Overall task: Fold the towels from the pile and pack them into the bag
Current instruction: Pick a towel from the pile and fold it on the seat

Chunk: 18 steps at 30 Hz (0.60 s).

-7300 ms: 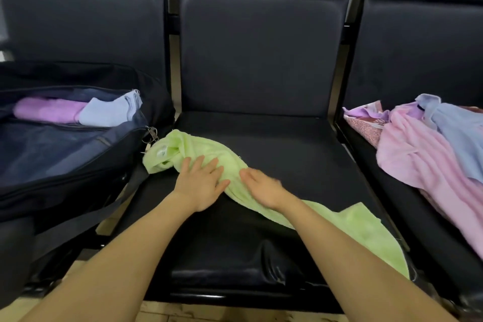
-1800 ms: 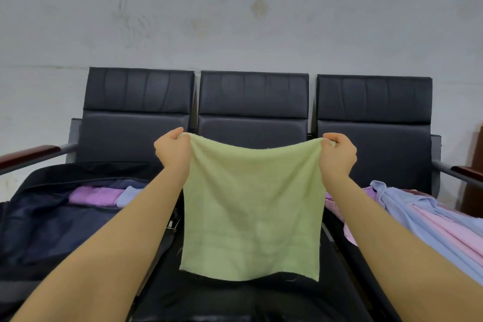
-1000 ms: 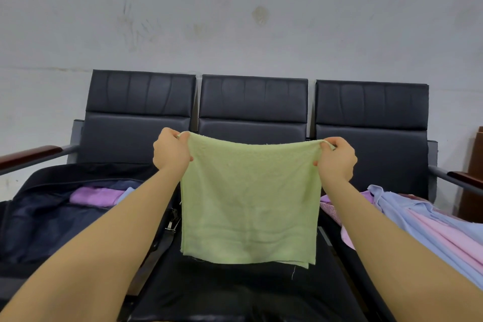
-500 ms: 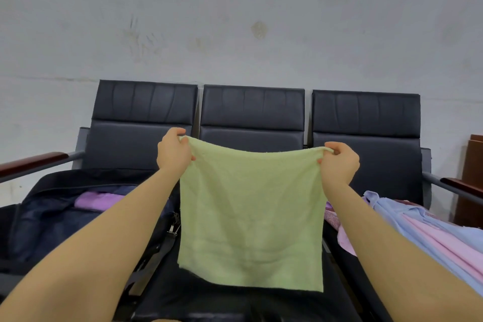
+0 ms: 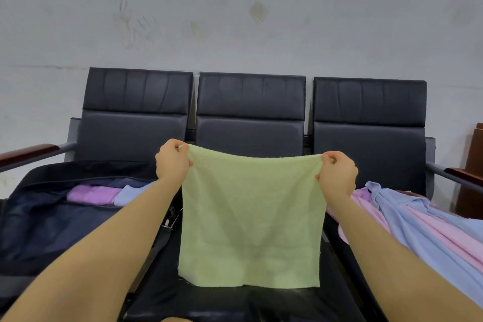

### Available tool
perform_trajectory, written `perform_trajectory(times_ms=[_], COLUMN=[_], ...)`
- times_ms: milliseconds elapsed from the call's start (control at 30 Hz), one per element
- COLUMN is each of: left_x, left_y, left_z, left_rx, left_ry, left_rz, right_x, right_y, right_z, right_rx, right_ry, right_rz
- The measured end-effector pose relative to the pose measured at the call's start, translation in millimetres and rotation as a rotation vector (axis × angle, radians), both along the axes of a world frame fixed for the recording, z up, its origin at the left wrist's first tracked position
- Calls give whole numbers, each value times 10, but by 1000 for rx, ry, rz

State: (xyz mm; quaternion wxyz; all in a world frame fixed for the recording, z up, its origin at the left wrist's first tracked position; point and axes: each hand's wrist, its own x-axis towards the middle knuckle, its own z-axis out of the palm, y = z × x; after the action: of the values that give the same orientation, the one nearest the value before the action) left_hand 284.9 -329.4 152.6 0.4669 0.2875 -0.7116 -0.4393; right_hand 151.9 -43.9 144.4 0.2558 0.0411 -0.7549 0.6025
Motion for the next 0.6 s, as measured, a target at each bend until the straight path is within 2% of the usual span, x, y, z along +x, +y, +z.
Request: perform_trajectory(times_ms=[300, 500, 600], left_x=[-531, -928, -1152], left_y=[-245, -372, -395], left_z=[-382, -612, -622], left_rx=[68, 110, 135], left_ry=[0, -55, -46], left_rz=[5, -33, -58], right_x=[-432, -759, -926], right_y=[-212, -426, -581], right_z=[-304, -489, -478], right_rx=[-103, 29, 30], right_ry=[-28, -116, -109], right_rz=[22, -20, -38])
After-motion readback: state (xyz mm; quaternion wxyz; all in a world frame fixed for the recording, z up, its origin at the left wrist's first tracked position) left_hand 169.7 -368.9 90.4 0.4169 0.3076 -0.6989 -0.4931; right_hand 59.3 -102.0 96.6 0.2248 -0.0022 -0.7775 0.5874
